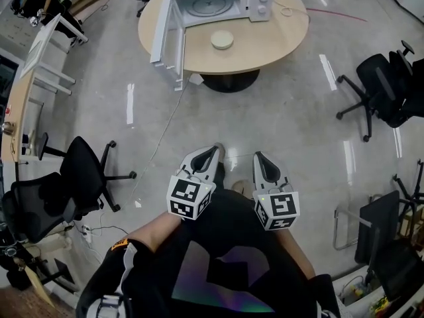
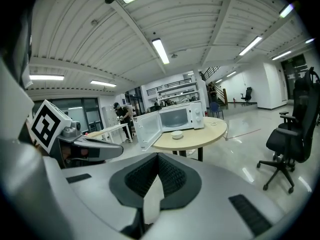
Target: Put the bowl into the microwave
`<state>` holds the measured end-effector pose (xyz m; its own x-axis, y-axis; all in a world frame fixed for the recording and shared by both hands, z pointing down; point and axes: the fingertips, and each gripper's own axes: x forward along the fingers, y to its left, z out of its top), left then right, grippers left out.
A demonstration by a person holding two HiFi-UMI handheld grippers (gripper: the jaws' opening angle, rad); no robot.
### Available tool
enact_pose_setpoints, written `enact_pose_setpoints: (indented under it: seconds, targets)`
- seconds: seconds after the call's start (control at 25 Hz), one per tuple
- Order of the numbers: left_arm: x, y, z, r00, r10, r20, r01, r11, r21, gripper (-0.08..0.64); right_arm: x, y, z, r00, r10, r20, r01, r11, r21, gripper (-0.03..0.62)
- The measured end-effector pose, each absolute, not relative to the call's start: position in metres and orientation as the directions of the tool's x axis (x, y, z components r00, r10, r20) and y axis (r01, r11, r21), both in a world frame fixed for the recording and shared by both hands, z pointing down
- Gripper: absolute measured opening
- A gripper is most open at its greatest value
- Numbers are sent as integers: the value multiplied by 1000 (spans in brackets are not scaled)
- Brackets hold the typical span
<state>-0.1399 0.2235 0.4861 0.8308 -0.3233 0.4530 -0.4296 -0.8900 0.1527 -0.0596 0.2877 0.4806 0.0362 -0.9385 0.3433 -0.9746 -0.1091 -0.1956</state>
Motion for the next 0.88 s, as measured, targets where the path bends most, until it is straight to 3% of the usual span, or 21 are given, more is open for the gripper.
enact_pose_setpoints:
  seconds: [0.88]
  targets:
    - [-42, 82, 486, 895, -185, 406, -292, -931, 219, 48, 13, 154, 480, 140, -880, 453, -972, -210, -107, 15]
